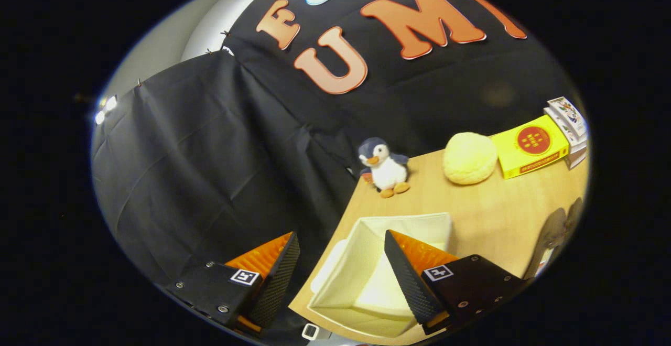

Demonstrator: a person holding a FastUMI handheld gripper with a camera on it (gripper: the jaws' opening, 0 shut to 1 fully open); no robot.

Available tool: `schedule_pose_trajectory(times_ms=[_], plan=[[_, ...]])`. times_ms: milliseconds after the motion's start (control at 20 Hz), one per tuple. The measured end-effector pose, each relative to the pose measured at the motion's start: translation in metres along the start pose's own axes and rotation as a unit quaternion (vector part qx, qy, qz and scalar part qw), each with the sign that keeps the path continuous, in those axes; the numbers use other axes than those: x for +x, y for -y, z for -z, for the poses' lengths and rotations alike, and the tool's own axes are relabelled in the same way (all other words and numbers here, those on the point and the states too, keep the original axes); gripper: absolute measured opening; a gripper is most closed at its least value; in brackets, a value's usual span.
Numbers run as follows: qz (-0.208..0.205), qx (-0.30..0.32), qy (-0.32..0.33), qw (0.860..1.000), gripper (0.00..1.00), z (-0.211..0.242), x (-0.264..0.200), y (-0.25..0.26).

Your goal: Open the storage box then place both shoes into the box .Put the left shoe in first, then the right shoe, with the right side of both shoes facing outward in a uniform manner.

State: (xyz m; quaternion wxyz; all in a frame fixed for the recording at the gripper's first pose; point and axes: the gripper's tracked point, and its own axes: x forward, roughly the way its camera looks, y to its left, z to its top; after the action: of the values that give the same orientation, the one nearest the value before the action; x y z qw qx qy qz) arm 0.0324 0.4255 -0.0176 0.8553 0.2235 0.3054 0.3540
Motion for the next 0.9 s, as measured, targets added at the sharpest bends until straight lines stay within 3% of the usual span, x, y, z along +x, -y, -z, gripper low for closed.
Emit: schedule_pose_trajectory(times_ms=[350,900], plan=[[0.108,-0.015,0.048,0.993,0.98,-0.018,-0.068,0.097],[0.26,-0.064,0.055,0.962,0.98,0.016,-0.136,0.231]])
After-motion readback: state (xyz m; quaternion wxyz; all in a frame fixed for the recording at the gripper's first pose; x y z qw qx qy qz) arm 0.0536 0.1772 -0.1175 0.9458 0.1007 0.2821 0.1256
